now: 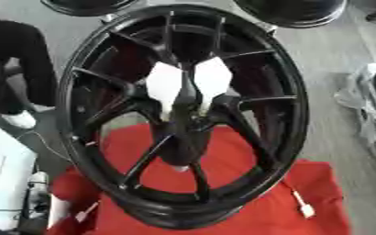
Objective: Pull the pin out of the wheel hub.
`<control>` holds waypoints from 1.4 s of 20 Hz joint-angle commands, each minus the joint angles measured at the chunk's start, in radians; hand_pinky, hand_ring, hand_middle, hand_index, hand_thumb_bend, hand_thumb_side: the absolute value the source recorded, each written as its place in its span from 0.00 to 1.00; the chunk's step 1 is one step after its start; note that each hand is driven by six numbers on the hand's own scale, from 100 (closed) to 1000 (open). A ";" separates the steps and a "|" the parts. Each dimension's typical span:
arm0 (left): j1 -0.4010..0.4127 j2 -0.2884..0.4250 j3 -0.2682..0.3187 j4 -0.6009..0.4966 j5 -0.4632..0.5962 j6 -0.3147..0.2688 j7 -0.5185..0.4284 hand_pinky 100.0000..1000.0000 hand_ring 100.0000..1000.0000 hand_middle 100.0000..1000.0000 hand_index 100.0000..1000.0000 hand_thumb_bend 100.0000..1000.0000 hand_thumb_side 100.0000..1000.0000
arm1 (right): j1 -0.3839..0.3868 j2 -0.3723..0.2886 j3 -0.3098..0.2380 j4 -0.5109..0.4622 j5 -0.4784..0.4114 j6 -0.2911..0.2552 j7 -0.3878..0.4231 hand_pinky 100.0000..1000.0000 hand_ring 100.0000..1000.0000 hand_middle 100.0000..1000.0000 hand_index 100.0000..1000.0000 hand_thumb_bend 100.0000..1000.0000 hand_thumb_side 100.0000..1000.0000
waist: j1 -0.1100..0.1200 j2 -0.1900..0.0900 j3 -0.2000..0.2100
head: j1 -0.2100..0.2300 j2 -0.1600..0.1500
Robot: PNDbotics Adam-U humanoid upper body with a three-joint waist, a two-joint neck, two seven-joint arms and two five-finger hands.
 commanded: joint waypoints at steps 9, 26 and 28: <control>-0.013 0.018 0.008 -0.035 -0.014 -0.010 0.007 0.80 0.81 0.79 0.87 0.15 0.88 | -0.012 -0.032 -0.011 -0.020 0.001 -0.010 -0.006 0.87 0.66 0.62 0.72 0.36 0.12 | 0.009 -0.008 -0.005 | -0.005 -0.001; 0.001 0.048 0.005 -0.039 -0.017 -0.007 0.011 0.80 0.81 0.79 0.87 0.14 0.88 | -0.103 -0.457 0.047 -0.178 -0.088 -0.104 0.061 0.88 0.73 0.70 0.77 0.36 0.12 | -0.007 -0.023 -0.004 | -0.014 0.014; 0.003 0.051 0.004 -0.038 -0.017 -0.006 0.011 0.80 0.81 0.79 0.87 0.14 0.88 | -0.140 -0.523 0.063 -0.178 -0.102 -0.132 0.080 0.88 0.73 0.71 0.77 0.36 0.11 | -0.009 -0.025 -0.004 | -0.011 0.015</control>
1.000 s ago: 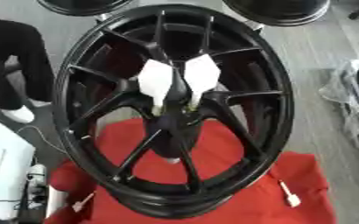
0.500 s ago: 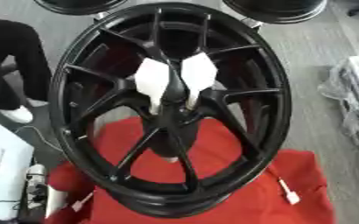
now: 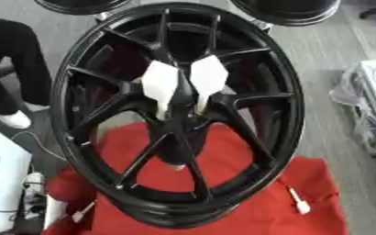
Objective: Pull the pin out of the wheel hub.
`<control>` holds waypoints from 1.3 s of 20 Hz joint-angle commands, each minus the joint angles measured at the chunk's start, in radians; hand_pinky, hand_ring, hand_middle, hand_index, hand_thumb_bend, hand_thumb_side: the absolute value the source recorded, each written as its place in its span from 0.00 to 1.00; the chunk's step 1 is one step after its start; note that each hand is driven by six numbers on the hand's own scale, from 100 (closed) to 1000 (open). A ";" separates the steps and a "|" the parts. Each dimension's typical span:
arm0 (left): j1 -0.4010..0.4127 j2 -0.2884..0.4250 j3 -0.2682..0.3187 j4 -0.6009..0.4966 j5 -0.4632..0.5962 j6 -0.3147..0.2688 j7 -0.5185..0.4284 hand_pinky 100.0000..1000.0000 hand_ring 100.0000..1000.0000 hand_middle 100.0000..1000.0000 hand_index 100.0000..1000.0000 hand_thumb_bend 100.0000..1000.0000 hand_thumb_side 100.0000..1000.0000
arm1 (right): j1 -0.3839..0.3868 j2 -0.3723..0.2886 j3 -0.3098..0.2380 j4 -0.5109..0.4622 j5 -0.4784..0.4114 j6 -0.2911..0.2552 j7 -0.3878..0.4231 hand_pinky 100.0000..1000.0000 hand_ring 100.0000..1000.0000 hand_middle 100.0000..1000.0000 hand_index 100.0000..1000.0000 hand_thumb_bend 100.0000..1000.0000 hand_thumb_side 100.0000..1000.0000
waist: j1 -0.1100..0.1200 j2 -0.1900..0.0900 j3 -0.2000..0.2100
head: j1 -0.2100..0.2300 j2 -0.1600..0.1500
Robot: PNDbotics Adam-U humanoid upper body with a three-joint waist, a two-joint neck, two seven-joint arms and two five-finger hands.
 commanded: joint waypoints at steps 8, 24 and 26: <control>0.008 0.040 0.005 -0.016 -0.010 0.001 0.007 0.80 0.81 0.79 0.87 0.14 0.88 | -0.231 -0.317 0.115 -0.023 -0.049 -0.099 0.147 0.86 0.74 0.71 0.78 0.41 0.10 | -0.011 -0.025 0.004 | -0.015 0.006; 0.050 0.083 0.017 -0.005 -0.026 0.002 0.019 0.80 0.81 0.79 0.87 0.13 0.89 | -0.776 -0.219 0.407 -0.023 0.126 -0.003 0.518 0.84 0.75 0.72 0.80 0.52 0.12 | -0.040 -0.029 0.004 | -0.045 0.007; 0.055 0.084 0.019 -0.003 -0.027 0.002 0.020 0.80 0.81 0.79 0.87 0.13 0.89 | -0.815 -0.186 0.435 -0.023 0.154 0.016 0.570 0.84 0.75 0.72 0.80 0.52 0.13 | -0.042 -0.029 0.003 | -0.050 0.007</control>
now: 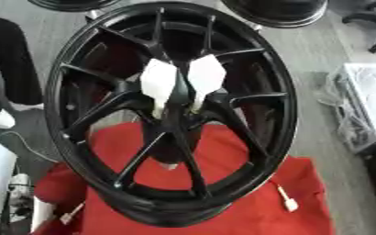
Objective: Pull the pin out of the wheel hub.
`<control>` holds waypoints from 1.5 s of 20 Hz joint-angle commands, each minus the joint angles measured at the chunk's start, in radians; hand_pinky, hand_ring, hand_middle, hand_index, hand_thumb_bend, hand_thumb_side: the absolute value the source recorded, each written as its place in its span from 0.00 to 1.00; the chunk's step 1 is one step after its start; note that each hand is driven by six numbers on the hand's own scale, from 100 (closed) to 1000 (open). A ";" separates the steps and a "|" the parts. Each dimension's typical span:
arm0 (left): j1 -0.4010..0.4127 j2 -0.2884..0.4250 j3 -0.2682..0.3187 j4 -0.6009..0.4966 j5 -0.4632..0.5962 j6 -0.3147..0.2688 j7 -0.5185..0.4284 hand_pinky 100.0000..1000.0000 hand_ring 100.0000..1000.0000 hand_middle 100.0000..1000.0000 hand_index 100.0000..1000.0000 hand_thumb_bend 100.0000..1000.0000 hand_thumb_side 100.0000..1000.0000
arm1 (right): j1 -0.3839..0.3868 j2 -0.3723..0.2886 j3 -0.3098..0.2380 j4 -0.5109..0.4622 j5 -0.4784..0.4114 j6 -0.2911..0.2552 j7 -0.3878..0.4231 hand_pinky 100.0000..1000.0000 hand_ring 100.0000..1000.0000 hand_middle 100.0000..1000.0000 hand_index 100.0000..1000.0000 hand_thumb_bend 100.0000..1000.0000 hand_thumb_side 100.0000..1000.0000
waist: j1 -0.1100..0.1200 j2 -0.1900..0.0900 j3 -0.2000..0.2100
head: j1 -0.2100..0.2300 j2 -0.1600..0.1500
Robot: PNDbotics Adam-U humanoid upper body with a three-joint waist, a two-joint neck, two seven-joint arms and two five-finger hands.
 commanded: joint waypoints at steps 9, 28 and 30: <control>0.016 0.042 0.023 0.003 -0.010 -0.003 0.016 0.80 0.81 0.79 0.87 0.13 0.90 | -0.088 0.087 0.106 0.009 0.147 0.016 0.398 0.83 0.74 0.70 0.81 0.53 0.17 | -0.003 -0.026 0.002 | -0.013 0.006; 0.056 0.061 0.079 0.000 -0.014 -0.030 0.067 0.80 0.81 0.79 0.87 0.12 0.88 | -0.127 0.254 0.166 0.239 0.459 0.029 0.462 0.81 0.74 0.71 0.83 0.54 0.20 | 0.000 -0.029 0.002 | -0.009 0.006; 0.060 0.064 0.084 -0.002 -0.015 -0.032 0.073 0.80 0.81 0.79 0.87 0.12 0.88 | -0.126 0.274 0.163 0.264 0.474 0.039 0.453 0.81 0.75 0.71 0.83 0.53 0.20 | 0.000 -0.030 -0.004 | -0.002 0.006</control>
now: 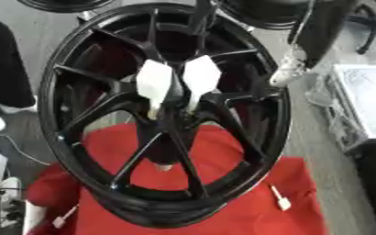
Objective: Pull the pin out of the wheel hub.
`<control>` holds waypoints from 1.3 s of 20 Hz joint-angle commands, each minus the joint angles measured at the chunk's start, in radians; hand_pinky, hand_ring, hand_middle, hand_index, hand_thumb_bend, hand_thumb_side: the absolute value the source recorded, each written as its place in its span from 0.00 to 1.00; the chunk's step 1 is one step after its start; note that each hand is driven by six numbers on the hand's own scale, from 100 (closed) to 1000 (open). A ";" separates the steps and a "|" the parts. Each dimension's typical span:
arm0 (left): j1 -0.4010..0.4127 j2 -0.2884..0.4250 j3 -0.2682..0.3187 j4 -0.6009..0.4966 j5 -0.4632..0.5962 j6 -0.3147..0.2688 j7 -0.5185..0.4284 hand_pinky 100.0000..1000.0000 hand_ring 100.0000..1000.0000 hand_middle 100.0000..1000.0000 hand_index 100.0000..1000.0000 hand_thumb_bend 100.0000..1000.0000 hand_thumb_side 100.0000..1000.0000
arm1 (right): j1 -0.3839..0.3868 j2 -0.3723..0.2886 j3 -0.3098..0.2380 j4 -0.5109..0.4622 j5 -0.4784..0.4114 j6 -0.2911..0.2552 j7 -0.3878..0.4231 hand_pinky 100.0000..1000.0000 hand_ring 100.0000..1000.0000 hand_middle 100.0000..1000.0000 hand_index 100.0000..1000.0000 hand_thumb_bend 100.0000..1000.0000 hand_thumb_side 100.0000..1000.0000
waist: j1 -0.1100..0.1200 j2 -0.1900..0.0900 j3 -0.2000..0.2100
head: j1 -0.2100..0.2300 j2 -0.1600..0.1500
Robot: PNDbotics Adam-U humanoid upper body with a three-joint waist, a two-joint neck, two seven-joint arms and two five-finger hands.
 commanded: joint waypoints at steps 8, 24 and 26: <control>0.005 0.035 0.020 -0.020 -0.009 -0.004 0.015 0.80 0.81 0.79 0.87 0.12 0.88 | 0.017 0.050 -0.029 0.053 0.041 0.037 -0.028 0.82 0.75 0.72 0.83 0.53 0.19 | 0.009 -0.025 -0.011 | 0.026 0.006; 0.010 0.021 0.015 -0.012 -0.011 0.004 0.010 0.80 0.81 0.79 0.87 0.12 0.89 | 0.052 0.095 -0.045 0.066 0.055 0.051 -0.026 0.83 0.76 0.72 0.83 0.50 0.15 | 0.007 -0.023 -0.005 | 0.029 0.006; 0.009 0.019 0.014 -0.011 -0.010 0.004 0.010 0.80 0.81 0.79 0.87 0.12 0.89 | 0.051 0.101 -0.041 0.064 0.066 0.047 -0.025 0.83 0.76 0.72 0.83 0.47 0.14 | 0.006 -0.023 -0.003 | 0.024 0.006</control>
